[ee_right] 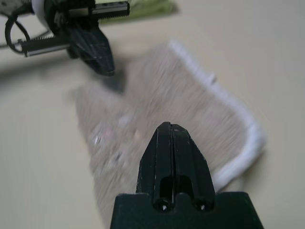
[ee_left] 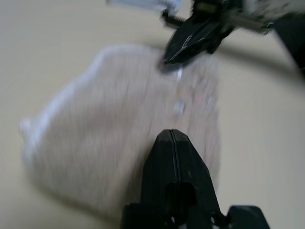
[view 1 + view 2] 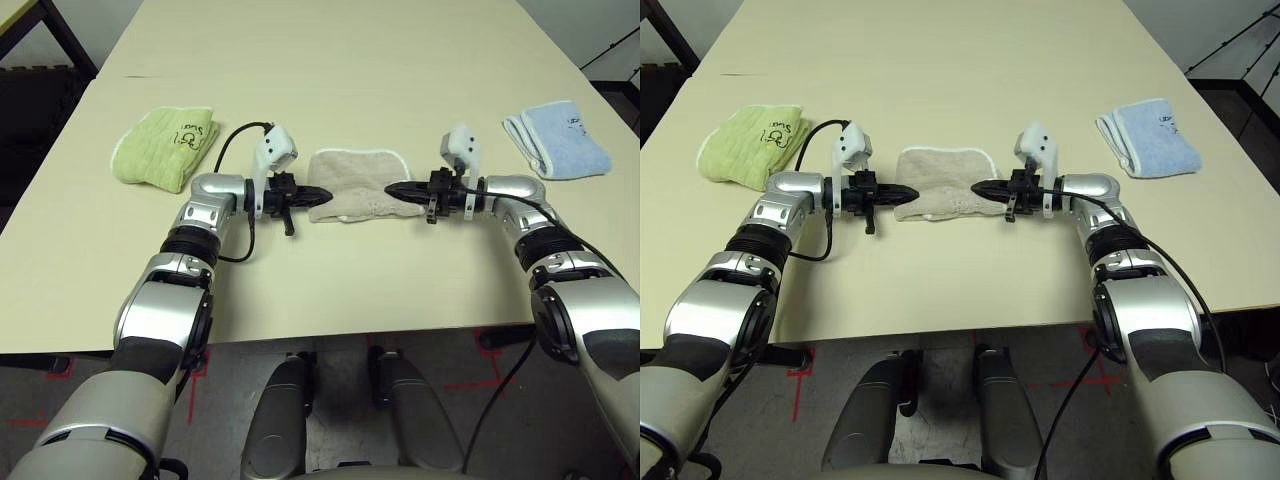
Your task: Fold the towel and set it aside.
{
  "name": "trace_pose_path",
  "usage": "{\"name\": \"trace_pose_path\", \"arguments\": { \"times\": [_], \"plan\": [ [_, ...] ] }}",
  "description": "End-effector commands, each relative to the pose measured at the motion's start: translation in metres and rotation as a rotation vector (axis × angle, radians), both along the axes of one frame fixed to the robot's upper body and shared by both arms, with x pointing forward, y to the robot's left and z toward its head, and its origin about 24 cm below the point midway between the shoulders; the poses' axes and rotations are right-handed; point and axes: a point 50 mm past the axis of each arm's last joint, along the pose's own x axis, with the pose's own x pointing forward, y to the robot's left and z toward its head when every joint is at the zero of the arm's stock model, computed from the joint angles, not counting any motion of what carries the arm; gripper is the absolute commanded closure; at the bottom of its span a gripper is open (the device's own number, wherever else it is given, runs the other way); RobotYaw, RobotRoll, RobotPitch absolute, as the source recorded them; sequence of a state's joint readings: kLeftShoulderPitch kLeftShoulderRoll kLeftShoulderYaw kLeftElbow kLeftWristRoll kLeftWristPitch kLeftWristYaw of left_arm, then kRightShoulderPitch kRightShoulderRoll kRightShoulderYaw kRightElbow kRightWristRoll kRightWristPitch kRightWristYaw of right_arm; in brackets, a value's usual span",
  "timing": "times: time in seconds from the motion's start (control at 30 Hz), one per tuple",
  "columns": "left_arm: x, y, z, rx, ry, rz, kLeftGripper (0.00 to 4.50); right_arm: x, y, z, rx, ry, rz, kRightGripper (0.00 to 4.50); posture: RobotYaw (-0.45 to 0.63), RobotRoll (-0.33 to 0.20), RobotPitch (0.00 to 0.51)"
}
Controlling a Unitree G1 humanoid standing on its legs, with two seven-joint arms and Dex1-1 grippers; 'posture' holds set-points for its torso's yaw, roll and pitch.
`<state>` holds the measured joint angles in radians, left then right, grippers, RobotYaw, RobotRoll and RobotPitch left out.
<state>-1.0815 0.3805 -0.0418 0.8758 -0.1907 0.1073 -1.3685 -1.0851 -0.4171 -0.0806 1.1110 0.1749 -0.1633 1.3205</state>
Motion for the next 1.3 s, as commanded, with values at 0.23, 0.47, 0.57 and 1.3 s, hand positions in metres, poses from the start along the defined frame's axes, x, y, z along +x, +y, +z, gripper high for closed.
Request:
{"name": "trace_pose_path", "arguments": {
  "times": [0.23,0.47,0.57,1.3],
  "plan": [
    [0.011,-0.022,0.010,-0.052,-0.025,0.086,4.46,0.016,0.038,0.008,0.041,-0.026,-0.152,4.50,0.03,0.000,0.231],
    [0.018,-0.019,-0.013,0.015,0.003,0.196,4.46,0.019,0.056,-0.010,-0.029,0.005,-0.205,4.50,0.04,0.000,0.230],
    [0.021,-0.012,-0.023,0.033,0.013,0.277,4.46,0.019,0.058,-0.020,-0.069,0.025,-0.234,4.50,0.03,0.000,0.231],
    [0.024,0.013,-0.036,0.027,0.012,0.454,4.46,0.019,0.028,-0.021,0.026,0.024,-0.327,4.50,0.01,0.000,0.241]
  ]
}}
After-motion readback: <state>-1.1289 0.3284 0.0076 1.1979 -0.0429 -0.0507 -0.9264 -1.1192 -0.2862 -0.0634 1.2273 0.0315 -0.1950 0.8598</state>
